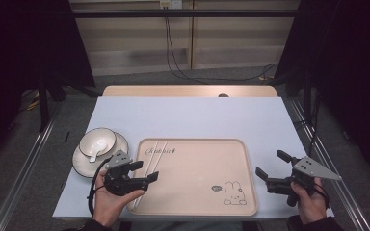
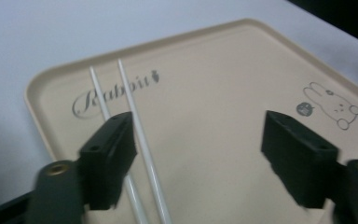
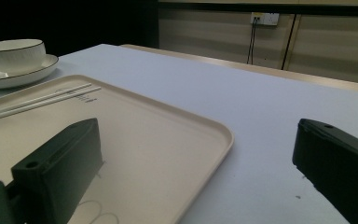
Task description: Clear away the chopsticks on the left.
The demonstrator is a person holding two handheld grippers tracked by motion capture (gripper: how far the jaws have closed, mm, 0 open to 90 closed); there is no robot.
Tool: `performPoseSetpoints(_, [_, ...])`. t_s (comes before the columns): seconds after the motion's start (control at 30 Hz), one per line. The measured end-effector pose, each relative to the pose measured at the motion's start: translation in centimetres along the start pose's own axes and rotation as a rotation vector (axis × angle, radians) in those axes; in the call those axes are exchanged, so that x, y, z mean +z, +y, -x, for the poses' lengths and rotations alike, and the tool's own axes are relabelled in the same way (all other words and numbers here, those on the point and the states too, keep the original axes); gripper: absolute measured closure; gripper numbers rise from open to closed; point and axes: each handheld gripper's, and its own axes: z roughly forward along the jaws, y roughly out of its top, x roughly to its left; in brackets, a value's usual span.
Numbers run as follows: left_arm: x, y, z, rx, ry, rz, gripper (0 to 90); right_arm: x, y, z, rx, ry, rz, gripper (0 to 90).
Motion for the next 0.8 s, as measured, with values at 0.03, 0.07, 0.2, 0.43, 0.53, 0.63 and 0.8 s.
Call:
performPoseSetpoints(0.03, [-0.6, 0.0, 0.1, 0.040, 0.012, 0.025, 21.0, 0.0, 0.0, 0.0, 0.001, 0.000, 0.000, 1.0])
performPoseSetpoints(0.07, [-0.6, 0.0, 0.1, 0.040, 0.012, 0.025, 18.2, 0.0, 0.0, 0.0, 0.001, 0.000, 0.000, 1.0])
performPoseSetpoints(0.2, [-2.1, -0.1, -0.3, 0.044, 0.001, 0.065, 12.9, 0.0, 0.0, 0.0, 0.000, -0.004, 0.003, 1.0])
performPoseSetpoints(0.43, [-5.2, -1.2, -2.1, 0.063, 0.035, 0.172, 3.5, 0.0, 0.0, 0.0, -0.002, -0.004, -0.001, 1.0])
performPoseSetpoints(0.53, [-6.4, -1.7, -3.1, 0.066, 0.014, 0.185, 3.2, 0.0, 0.0, 0.0, 0.004, -0.003, -0.003, 1.0])
performPoseSetpoints(0.63, [-8.2, -2.7, -4.2, 0.045, 0.053, 0.228, 2.2, 0.0, 0.0, 0.1, 0.007, -0.008, -0.004, 1.0])
performPoseSetpoints(0.8, [-9.5, -3.6, -5.1, 0.024, 0.129, 0.244, 2.1, 0.0, 0.0, 0.1, 0.005, -0.006, -0.002, 1.0])
